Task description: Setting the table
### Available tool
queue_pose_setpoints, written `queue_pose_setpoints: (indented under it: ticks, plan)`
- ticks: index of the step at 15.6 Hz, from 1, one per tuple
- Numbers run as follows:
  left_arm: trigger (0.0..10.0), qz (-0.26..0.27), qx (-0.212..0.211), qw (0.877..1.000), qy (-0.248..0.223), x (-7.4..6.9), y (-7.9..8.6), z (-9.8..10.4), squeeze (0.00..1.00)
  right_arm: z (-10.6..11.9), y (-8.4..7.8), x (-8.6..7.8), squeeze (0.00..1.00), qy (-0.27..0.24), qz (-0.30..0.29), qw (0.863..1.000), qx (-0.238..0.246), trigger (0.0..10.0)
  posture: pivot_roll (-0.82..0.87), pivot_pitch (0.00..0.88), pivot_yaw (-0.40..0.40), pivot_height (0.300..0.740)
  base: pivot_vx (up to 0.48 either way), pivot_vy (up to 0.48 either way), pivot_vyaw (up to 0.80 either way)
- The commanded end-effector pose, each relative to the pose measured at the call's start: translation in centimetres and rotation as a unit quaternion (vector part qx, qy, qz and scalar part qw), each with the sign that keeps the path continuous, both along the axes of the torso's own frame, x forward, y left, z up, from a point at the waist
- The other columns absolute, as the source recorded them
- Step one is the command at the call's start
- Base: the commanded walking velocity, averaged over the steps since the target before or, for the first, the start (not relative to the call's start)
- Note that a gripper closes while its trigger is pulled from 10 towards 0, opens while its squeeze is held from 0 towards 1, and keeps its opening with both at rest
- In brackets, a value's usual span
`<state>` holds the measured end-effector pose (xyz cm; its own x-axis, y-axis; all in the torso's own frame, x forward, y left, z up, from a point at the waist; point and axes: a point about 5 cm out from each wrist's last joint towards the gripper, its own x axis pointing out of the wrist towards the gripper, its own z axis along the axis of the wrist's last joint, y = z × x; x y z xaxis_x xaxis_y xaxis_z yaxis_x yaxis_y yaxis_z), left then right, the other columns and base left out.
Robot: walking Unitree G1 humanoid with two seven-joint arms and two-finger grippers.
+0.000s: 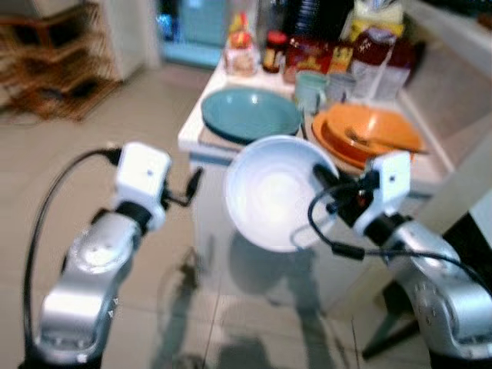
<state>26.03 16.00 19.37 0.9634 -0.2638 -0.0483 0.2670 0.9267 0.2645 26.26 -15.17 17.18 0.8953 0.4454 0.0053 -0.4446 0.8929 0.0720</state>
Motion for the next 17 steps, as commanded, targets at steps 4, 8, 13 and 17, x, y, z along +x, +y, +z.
queue_pose_setpoints:
  ticks: [4,8,13,17]
  plan:
    - [10.0,0.0,0.012,1.0,-0.012,0.6,-0.6,0.3,0.0,0.2,-0.8,0.4,0.0,-0.01,-0.053,0.999,-0.004,10.0,0.02,0.0,-0.064,0.74,0.0,-0.48,0.39]
    - [10.0,0.002,0.018,1.0,-0.015,1.2,-0.9,0.2,0.0,-0.4,-1.6,0.7,0.0,0.006,-0.105,0.994,-0.001,10.0,0.01,0.0,-0.051,0.74,0.0,-0.48,0.0]
    - [10.0,-0.012,0.028,0.999,-0.027,2.1,-1.4,1.0,0.0,-0.1,-1.4,0.9,0.0,0.0,-0.149,0.987,0.062,10.0,0.0,0.0,-0.013,0.74,0.0,-0.48,0.0]
    - [10.0,-0.016,0.018,0.999,-0.03,2.5,-1.9,1.2,0.0,0.6,-2.2,1.3,0.0,0.006,-0.178,0.98,0.087,10.0,-0.01,0.0,0.0,0.74,0.0,-0.48,0.0]
